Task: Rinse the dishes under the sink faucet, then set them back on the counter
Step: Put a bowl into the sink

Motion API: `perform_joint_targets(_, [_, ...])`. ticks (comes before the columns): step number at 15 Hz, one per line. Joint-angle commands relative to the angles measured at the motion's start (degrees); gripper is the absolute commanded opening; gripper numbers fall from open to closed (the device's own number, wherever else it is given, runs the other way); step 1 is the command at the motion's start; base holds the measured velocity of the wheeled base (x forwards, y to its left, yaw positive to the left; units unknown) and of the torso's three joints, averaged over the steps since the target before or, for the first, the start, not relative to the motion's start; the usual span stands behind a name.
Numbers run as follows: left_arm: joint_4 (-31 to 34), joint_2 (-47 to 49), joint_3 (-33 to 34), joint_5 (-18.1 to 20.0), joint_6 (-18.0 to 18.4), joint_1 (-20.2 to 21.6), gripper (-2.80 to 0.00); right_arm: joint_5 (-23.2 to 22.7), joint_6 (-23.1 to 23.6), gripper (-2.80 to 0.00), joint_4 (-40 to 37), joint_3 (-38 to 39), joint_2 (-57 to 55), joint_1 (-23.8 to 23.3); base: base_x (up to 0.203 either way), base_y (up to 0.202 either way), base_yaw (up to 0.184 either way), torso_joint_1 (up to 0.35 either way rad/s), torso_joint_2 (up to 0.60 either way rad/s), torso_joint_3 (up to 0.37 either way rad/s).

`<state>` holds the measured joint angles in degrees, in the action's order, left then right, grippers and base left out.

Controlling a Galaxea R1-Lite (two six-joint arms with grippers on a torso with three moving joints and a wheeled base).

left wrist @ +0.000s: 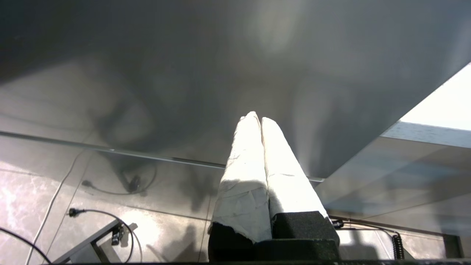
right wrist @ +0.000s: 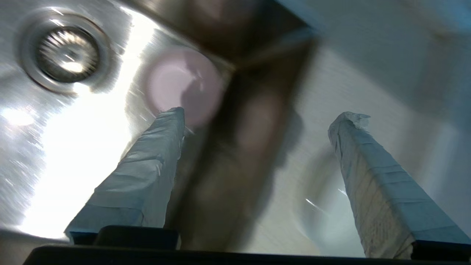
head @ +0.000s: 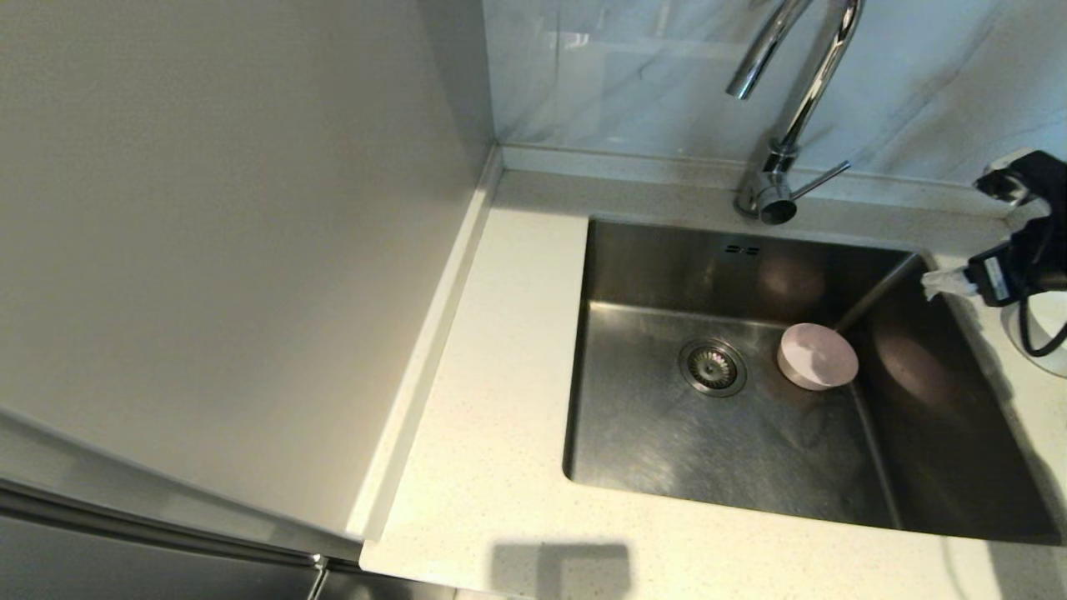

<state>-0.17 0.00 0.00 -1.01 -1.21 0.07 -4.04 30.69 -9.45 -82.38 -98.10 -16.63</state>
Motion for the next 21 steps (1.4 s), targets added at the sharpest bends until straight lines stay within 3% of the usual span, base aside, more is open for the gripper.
perform_joint_targets(1, [-0.01, -0.18, 0.00, -0.04, -0.02, 0.01, -2.80, 1.50, 1.56, 0.00, -13.74, -8.65, 2.03, -3.64, 0.000, 0.000, 0.000, 0.000, 0.00, 0.000])
perform_joint_targets(3, [-0.01, -0.18, 0.00, -0.04, -0.02, 0.01, -2.80, 5.61, 2.44, 0.00, -19.19, -13.58, -1.86, -6.65, 0.000, 0.000, 0.000, 0.000, 0.00, 0.000])
perform_joint_targets(8, [-0.01, -0.18, 0.00, -0.04, -0.02, 0.01, -2.80, 9.80, 2.89, 0.00, -19.97, -13.88, -6.60, -9.92, 0.000, 0.000, 0.000, 0.000, 0.00, 0.000])
perform_joint_targets(18, [-0.01, -0.18, 0.00, -0.04, -0.02, 0.01, -2.80, 10.74, 2.62, 0.00, -19.55, -14.33, -14.91, -12.64, 0.000, 0.000, 0.000, 0.000, 0.00, 0.000])
perform_joint_targets(19, [-0.01, -0.18, 0.00, -0.04, -0.02, 0.01, -2.80, 10.61, 2.62, -2.80, -19.55, -14.09, -15.02, -12.64, 0.000, 0.000, 0.000, 0.000, 0.00, 0.000])
perform_joint_targets(21, [-0.01, -0.18, 0.00, -0.04, -0.02, 0.01, -2.80, 10.17, 2.60, -2.80, -19.55, -14.04, -15.11, -12.60, 0.000, 0.000, 0.000, 0.000, 0.00, 0.000])
